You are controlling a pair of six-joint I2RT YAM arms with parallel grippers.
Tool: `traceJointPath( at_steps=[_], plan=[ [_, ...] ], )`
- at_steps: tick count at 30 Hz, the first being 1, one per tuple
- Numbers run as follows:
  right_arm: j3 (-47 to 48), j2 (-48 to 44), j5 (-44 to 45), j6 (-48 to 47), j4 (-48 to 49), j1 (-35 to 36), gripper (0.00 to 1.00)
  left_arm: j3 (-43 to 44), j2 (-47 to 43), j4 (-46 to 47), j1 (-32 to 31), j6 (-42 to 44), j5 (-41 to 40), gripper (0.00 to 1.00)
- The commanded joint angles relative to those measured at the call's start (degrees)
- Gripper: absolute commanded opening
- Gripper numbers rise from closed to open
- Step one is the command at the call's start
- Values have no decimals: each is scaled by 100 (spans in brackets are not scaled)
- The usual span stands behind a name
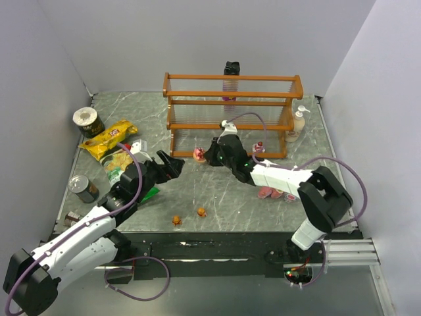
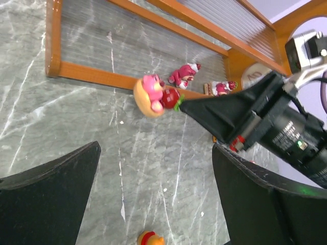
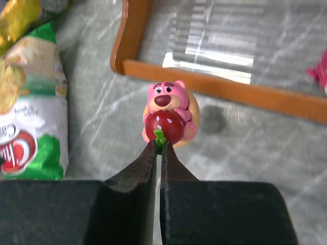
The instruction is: Place and organize the plastic toys onto the shelf
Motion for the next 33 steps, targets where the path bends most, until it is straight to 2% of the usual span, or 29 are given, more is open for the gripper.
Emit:
traceJointPath(
  at_steps=[1,10,20,33],
  plan=[
    [507,404,401,-54,765,21,0,18,-36,-16,20,-81,-190,97],
    [964,1116,1139,-19,1274,179,0,-26,17,19,20,-72,-181,96],
    [1316,1539,1816,-54,1196,241,0,-26,70,45,28,-81,-172,96],
    [1808,2197,2107,-89,1064,276,0,-26,105,37,29,-54,-181,96]
  ],
)
